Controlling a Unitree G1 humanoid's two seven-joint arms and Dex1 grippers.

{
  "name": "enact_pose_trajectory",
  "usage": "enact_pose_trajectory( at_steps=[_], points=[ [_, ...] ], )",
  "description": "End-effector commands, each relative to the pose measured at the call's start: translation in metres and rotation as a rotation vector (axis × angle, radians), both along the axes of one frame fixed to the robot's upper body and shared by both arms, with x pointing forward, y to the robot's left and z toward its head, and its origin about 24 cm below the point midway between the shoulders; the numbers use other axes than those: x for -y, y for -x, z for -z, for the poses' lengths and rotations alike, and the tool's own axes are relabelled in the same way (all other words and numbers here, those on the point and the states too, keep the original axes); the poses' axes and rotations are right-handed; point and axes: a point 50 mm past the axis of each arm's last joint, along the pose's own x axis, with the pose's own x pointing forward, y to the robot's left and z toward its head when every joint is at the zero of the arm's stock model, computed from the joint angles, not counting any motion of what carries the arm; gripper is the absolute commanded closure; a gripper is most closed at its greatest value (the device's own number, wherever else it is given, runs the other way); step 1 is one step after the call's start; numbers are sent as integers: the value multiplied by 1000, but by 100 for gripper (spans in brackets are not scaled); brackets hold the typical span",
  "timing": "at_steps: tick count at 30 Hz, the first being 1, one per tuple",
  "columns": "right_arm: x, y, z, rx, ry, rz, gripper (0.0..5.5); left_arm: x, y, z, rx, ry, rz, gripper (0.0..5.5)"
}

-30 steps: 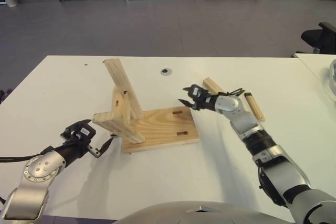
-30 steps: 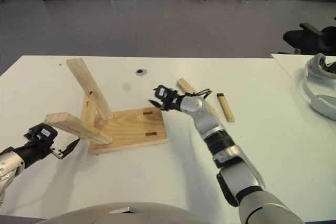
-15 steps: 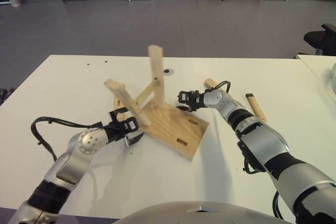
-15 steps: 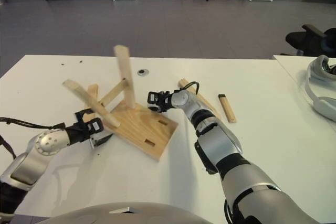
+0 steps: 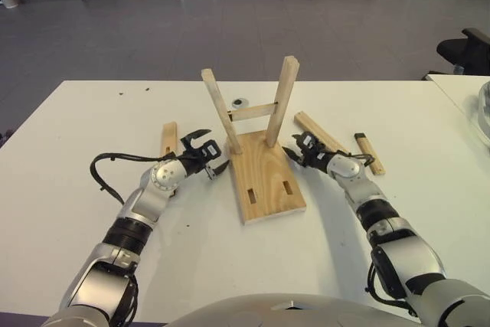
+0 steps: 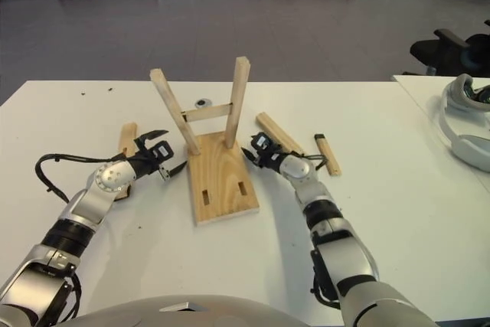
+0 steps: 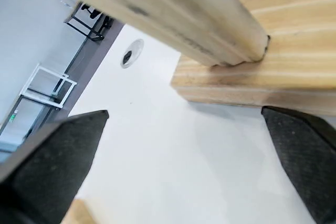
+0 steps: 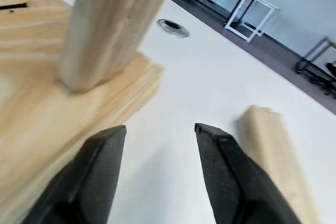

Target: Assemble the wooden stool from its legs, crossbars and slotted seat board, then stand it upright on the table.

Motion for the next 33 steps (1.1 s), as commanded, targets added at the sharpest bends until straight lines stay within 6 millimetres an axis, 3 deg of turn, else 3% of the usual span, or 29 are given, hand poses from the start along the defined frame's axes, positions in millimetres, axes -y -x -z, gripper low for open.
enact_pose_trajectory(
  at_steps=[1, 4, 8, 13, 20, 26, 28, 29, 30, 32, 33],
  points=[
    [80, 11, -17, 9, -134, 346, 303, -28, 18, -53, 214, 477, -313, 12],
    [105, 30, 2, -123, -149, 427, 303, -43, 41, -54, 229, 677, -466, 12],
    [121, 38, 11, -197, -162, 499, 303, -39, 60, -39, 162, 677, -517, 12],
    [128, 39, 11, -214, -137, 514, 303, -26, 63, -33, 133, 650, -494, 12],
    [137, 55, 43, -393, -117, 581, 303, -32, 62, -36, 130, 663, -505, 12],
    [136, 65, 54, -457, -86, 557, 414, -29, 64, -53, 136, 700, -460, 10],
    [136, 69, 58, -484, -53, 540, 419, -29, 63, -67, 138, 764, -422, 10],
    [134, 65, 54, -452, -51, 535, 419, -30, 62, -78, 141, 830, -389, 10],
    [130, 52, 34, -335, -62, 510, 419, -28, 59, -94, 146, 925, -332, 10],
    [101, 15, -46, 70, -86, 364, 419, -19, 54, -128, 122, 1156, -165, 10],
    [84, 6, -81, 217, -99, 292, 419, -10, 52, -145, 88, 1269, -47, 10]
  ],
)
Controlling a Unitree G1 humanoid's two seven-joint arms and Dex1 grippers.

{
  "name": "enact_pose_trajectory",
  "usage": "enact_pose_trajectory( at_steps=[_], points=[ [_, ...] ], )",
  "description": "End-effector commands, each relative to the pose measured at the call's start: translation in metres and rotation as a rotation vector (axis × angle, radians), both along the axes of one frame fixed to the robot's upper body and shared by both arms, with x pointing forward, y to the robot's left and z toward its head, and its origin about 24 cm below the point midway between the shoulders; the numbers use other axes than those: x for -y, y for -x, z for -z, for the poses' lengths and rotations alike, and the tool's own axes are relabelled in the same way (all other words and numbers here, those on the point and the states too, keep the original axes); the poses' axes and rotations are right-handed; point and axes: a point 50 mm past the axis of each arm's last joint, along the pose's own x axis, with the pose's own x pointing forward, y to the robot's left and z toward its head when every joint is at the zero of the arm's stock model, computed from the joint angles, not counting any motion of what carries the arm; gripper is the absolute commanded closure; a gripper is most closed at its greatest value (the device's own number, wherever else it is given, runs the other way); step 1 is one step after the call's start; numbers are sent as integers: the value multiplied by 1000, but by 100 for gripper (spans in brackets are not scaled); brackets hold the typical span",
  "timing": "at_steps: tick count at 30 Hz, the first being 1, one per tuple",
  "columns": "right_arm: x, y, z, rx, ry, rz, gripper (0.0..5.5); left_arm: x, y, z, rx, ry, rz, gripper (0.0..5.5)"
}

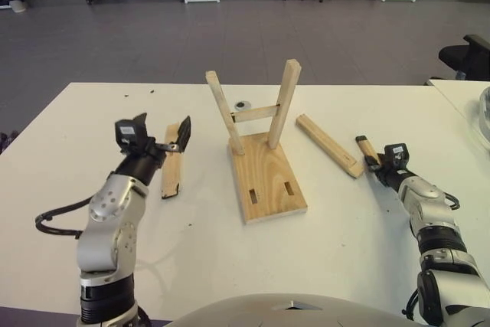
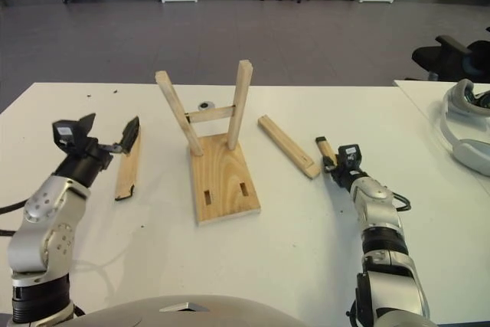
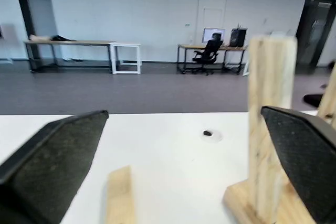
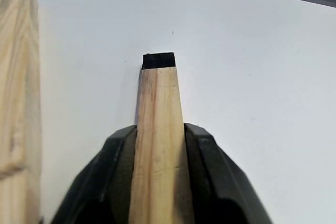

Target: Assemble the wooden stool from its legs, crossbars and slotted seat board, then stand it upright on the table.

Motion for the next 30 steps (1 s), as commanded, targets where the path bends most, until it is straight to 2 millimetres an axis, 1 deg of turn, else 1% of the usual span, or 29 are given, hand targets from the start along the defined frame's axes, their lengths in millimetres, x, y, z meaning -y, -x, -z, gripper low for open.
enact_pose_trajectory(
  at_steps=[1, 2, 3, 4, 5, 6, 7, 8, 11, 14, 18, 19, 23, 30],
  points=[
    [-89, -41, -149, 665, 103, -356, 419, 28, -8, -66, 163, 339, 354, 10],
    [-131, -33, -181, 810, 115, -521, 419, 37, -9, -79, 181, 398, 446, 10],
    [-165, -20, -201, 911, 120, -661, 419, 45, -10, -89, 189, 438, 514, 10],
    [-194, -4, -212, 987, 131, -790, 419, 52, -11, -96, 195, 465, 563, 10],
    [-215, 8, -216, 1030, 115, -871, 419, 58, -12, -104, 202, 496, 602, 10],
    [-229, 18, -220, 1057, 90, -924, 419, 63, -13, -110, 207, 520, 629, 10],
    [-241, 25, -224, 1084, 73, -960, 419, 67, -13, -115, 212, 536, 651, 30],
    [-247, 30, -228, 1101, 50, -973, 419, 71, -12, -119, 215, 543, 668, 40],
    [-249, 34, -234, 1111, 18, -953, 419, 75, -7, -121, 200, 562, 682, 95],
    [-245, 32, -230, 1091, 45, -937, 419, 70, -5, -115, 180, 588, 641, 151],
    [-242, 30, -225, 1073, 66, -917, 419, 65, -3, -114, 181, 599, 610, 218],
    [-242, 30, -225, 1071, 68, -915, 419, 65, -3, -114, 181, 599, 606, 249],
    [-241, 27, -221, 1052, 67, -904, 419, 66, -2, -113, 174, 602, 610, 317],
    [-238, 25, -222, 1033, 55, -914, 419, 67, 0, -110, 160, 600, 614, 460]
  ],
)
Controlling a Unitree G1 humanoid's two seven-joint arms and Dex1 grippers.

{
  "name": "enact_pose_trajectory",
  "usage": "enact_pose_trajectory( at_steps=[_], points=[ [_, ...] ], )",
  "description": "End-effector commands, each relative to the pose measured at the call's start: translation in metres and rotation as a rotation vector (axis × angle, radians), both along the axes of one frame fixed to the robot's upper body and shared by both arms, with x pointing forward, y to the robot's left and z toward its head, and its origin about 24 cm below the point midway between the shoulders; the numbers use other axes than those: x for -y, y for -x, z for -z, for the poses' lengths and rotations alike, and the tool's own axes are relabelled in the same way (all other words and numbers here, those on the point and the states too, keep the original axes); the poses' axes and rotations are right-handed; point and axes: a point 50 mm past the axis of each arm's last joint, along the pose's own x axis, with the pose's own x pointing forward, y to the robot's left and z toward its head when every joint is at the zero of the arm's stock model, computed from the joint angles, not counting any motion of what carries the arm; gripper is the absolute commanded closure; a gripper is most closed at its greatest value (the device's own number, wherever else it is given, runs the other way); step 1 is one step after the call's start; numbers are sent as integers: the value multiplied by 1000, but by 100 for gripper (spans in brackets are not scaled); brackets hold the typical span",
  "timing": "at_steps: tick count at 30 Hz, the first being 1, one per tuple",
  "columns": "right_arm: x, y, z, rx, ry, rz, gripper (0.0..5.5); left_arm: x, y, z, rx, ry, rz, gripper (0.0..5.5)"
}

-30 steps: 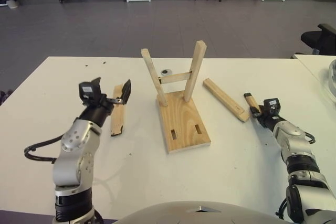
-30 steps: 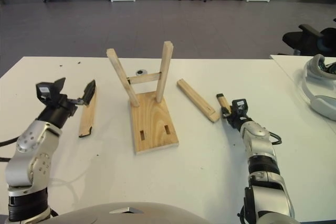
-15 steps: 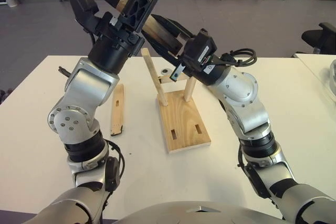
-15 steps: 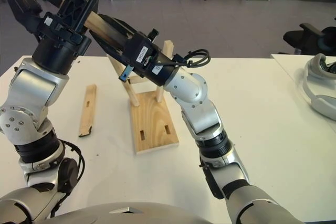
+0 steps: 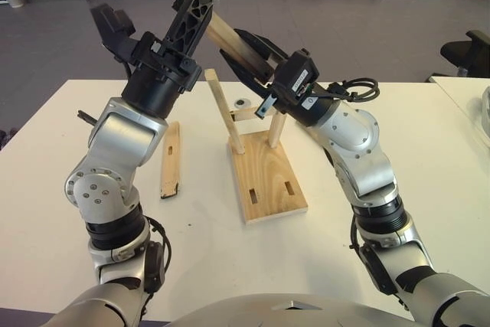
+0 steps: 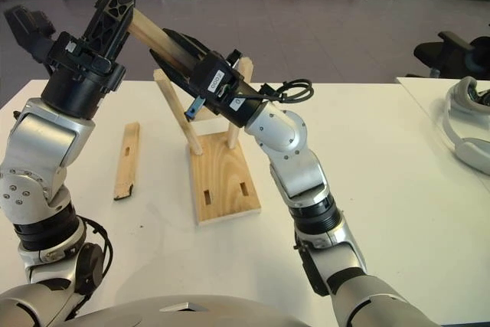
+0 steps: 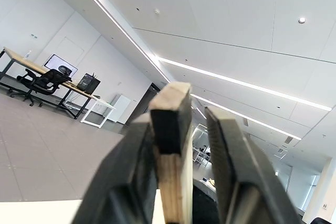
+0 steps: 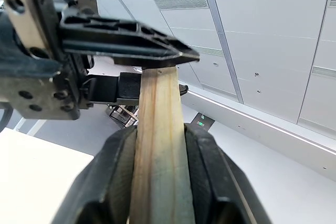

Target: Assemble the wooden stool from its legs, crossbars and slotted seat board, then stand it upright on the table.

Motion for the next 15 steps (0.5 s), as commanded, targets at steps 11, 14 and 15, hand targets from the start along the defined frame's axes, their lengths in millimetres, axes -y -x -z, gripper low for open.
enact_pose_trajectory(
  at_steps=[11, 14, 15],
  points=[
    [12, -6, 26, -110, 71, 59, 294, -43, 7, 24, -38, -188, -245, 510],
    [44, -14, 58, -201, 93, 243, 259, -109, 14, 63, -154, -367, -569, 510],
    [57, -18, 72, -237, 101, 313, 258, -131, 15, 86, -237, -424, -666, 510]
  ],
)
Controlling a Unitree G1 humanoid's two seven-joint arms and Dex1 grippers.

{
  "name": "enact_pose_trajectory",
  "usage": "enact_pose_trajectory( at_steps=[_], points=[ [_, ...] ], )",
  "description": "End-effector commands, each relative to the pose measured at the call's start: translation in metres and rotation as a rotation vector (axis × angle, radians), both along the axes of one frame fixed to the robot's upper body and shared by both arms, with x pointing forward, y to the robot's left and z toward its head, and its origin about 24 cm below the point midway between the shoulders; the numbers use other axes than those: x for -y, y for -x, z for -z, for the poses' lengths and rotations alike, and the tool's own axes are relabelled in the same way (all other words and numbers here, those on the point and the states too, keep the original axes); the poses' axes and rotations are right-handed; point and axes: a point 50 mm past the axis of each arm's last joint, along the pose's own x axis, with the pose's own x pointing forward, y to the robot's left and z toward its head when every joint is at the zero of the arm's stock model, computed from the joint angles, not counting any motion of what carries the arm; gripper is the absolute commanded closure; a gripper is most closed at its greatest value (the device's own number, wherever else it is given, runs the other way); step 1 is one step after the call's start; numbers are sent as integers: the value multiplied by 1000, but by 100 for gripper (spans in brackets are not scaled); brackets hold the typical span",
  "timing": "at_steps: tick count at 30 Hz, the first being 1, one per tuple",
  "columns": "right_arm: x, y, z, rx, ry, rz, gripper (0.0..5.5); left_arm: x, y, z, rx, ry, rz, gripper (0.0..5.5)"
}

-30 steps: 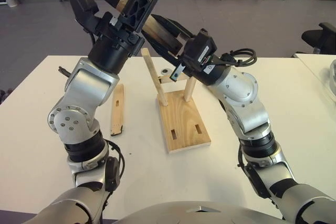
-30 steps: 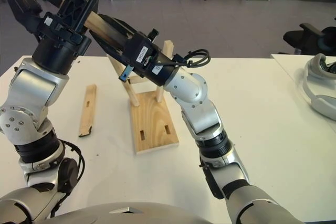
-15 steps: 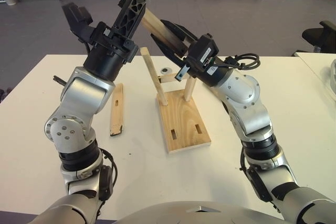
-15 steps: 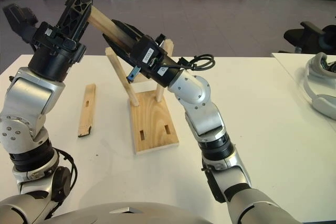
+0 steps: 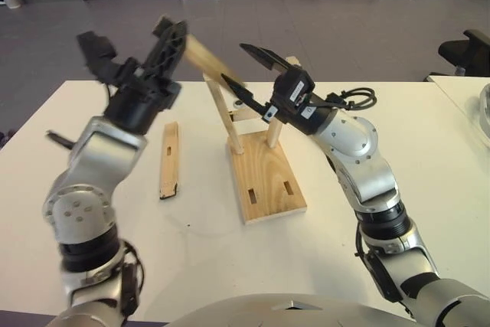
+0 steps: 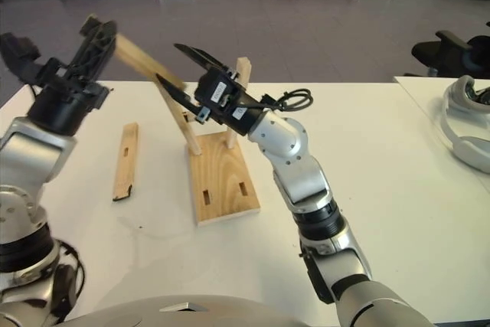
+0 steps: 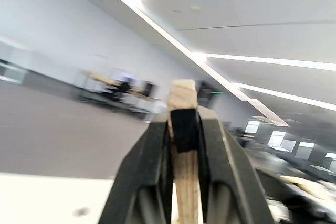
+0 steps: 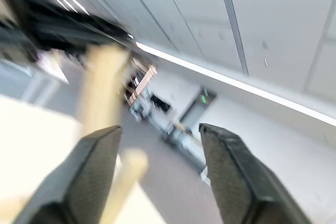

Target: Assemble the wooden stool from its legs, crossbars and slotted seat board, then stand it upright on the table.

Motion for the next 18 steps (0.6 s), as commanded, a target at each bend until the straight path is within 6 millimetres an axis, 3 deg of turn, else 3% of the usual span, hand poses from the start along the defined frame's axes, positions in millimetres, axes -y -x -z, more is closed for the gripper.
enact_pose_trajectory(
  at_steps=[1, 3, 5, 9, 13, 18],
  points=[
    [42, -11, 45, -115, 38, 246, 258, -73, 3, 70, -215, -150, -355, 510],
    [51, -12, 68, -171, 54, 302, 258, -87, -5, 101, -271, -97, -431, 510],
    [53, -11, 90, -214, 84, 318, 258, -89, -14, 122, -295, 4, -458, 510],
    [61, -6, 120, -275, 113, 354, 258, -89, -25, 146, -318, 144, -490, 510],
    [63, -9, 130, -273, 128, 381, 258, -77, -42, 161, -331, 182, -497, 510],
    [61, -10, 134, -271, 130, 382, 258, -69, -49, 167, -337, 210, -503, 510]
  ],
)
